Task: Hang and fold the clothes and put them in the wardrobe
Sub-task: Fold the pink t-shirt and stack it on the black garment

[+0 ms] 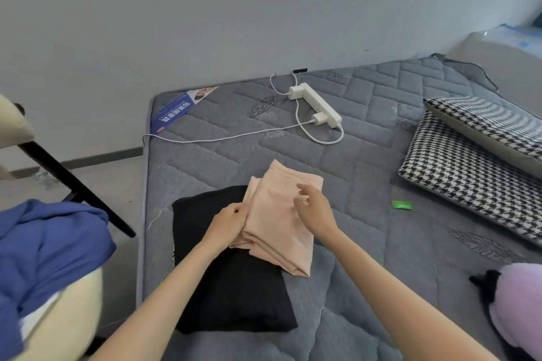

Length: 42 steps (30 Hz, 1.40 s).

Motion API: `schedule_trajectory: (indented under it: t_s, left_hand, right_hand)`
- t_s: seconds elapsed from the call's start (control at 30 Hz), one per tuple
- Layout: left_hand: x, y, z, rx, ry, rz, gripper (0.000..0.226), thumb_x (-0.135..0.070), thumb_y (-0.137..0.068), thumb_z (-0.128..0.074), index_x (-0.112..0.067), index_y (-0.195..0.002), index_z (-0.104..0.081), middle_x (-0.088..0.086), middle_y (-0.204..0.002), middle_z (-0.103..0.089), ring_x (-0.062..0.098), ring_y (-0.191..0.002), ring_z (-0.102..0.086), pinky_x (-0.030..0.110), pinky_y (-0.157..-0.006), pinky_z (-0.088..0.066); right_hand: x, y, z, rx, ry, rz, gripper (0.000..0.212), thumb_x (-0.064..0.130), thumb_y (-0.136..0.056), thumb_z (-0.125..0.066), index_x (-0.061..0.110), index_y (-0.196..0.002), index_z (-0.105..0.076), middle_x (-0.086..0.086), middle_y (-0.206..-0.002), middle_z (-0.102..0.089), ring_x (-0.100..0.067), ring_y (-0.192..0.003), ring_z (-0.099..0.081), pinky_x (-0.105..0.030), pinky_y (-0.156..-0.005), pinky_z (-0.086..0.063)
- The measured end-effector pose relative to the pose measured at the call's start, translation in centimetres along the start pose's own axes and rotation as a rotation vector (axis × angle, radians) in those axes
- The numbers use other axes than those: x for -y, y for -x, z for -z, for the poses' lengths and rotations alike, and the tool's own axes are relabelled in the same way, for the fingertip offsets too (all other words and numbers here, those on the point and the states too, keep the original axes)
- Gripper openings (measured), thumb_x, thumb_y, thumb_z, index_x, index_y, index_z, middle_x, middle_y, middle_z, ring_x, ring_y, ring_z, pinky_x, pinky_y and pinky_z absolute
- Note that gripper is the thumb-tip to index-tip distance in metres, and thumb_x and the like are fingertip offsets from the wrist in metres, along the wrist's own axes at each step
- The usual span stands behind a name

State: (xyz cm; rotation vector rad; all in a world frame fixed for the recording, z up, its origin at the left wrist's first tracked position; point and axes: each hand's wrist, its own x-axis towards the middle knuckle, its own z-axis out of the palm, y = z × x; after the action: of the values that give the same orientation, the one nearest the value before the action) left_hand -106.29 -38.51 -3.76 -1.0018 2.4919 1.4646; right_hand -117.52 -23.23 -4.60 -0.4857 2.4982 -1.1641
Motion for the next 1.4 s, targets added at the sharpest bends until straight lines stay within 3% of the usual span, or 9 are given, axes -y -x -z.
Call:
schedule_trajectory:
  t_s: [0.1,0.23,0.4,0.7,0.83,1.0,1.13,1.27,1.4]
  left_hand:
    - [-0.4,-0.7,-1.2,0.033,-0.029,0.037,0.055,-0.054,-0.092,-0.044,-0.014,-0.13,-0.048,0.0,-0.121,-0.056,0.018,-0.104,-0.054,0.032,-0.084,-0.044]
    - [0.4,-1.0,-2.4,-0.103,-0.232,0.015,0.025,-0.041,-0.091,-0.052,-0.017,-0.098,-0.046,0.002,-0.102,-0.058,0.016,-0.084,-0.052,0.03,-0.067,-0.04]
    - [0.5,0.3,-2.0,-0.117,-0.146,-0.19,0.012,-0.032,-0.096,-0.047,-0.021,-0.094,-0.044,-0.005,-0.087,-0.054,0.008,-0.076,-0.05,0.022,-0.058,-0.033]
    - [2.6,1.6,-0.3,-0.225,-0.134,0.012,0.02,-0.032,-0.096,-0.049,-0.015,-0.103,-0.041,0.005,-0.1,-0.057,0.019,-0.082,-0.057,0.038,-0.075,-0.051]
    - [0.8,1.8,-1.7,-0.487,-0.495,-0.294,0.035,-0.03,-0.092,-0.051,-0.017,-0.124,-0.048,0.002,-0.126,-0.049,0.022,-0.109,-0.047,0.035,-0.089,-0.04]
    - [-1.9,1.6,-5.5,0.195,-0.755,-0.46,0.066,-0.056,-0.092,-0.04,-0.031,-0.149,-0.017,-0.005,-0.154,-0.01,0.022,-0.144,-0.005,0.044,-0.116,0.0]
    - [-0.8,1.0,-7.1,0.246,-0.993,-0.483,0.077,-0.071,-0.085,-0.037,-0.041,-0.149,-0.005,-0.006,-0.159,0.013,0.027,-0.144,0.02,0.061,-0.107,0.019]
    - [1.3,-0.2,-7.5,0.266,-1.081,-0.541,0.087,-0.076,-0.077,-0.045,-0.047,-0.147,-0.003,-0.007,-0.157,0.018,0.033,-0.142,0.022,0.065,-0.101,0.023]
    - [1.9,-0.7,-7.5,0.289,-1.181,-0.608,0.061,-0.064,-0.091,-0.034,-0.052,-0.144,-0.006,-0.009,-0.157,0.018,0.038,-0.141,0.023,0.069,-0.098,0.021]
  right_hand:
    - [-2.6,0.7,-0.5,0.07,0.087,-0.008,0.049,0.021,-0.1,-0.041,0.017,-0.147,-0.031,-0.006,-0.153,-0.03,-0.024,-0.139,-0.028,-0.036,-0.111,-0.026]
    - [-4.7,1.7,-2.1,0.174,0.174,0.029,0.054,0.024,-0.102,-0.037,0.022,-0.152,-0.016,-0.005,-0.161,0.001,-0.024,-0.147,-0.003,-0.037,-0.118,-0.008]
    - [-5.1,1.7,-2.4,0.15,0.125,-0.001,0.054,0.024,-0.104,-0.029,0.024,-0.153,-0.006,0.003,-0.16,0.013,-0.019,-0.147,-0.006,-0.033,-0.114,-0.019]
    - [-4.9,0.0,-1.2,0.152,0.064,0.001,0.046,0.018,-0.102,-0.035,0.02,-0.147,-0.032,-0.002,-0.153,-0.029,-0.017,-0.133,-0.035,-0.023,-0.101,-0.029]
    - [-4.7,-1.3,-0.3,0.015,0.009,-0.08,0.04,0.021,-0.1,-0.04,0.018,-0.139,-0.042,-0.007,-0.139,-0.045,-0.021,-0.119,-0.05,-0.028,-0.092,-0.039]
    - [-4.9,-3.8,0.4,-0.031,-0.145,-0.226,0.037,0.021,-0.1,-0.042,0.011,-0.134,-0.048,-0.008,-0.133,-0.055,-0.026,-0.116,-0.055,-0.033,-0.095,-0.041]
    - [-5.3,-5.7,-0.2,-0.042,-0.232,-0.317,0.033,0.025,-0.098,-0.045,0.006,-0.117,-0.063,-0.013,-0.113,-0.066,-0.021,-0.086,-0.058,-0.031,-0.079,-0.046]
    - [-5.2,-7.0,-1.0,-0.084,-0.249,-0.345,0.03,0.035,-0.093,-0.053,0.013,-0.111,-0.064,-0.005,-0.105,-0.066,-0.023,-0.094,-0.06,-0.036,-0.083,-0.051]
    - [-5.5,-7.4,-1.5,-0.17,-0.132,-0.285,0.022,0.029,-0.097,-0.049,0.02,-0.077,-0.045,0.003,-0.076,-0.052,-0.02,-0.078,-0.051,-0.035,-0.071,-0.044]
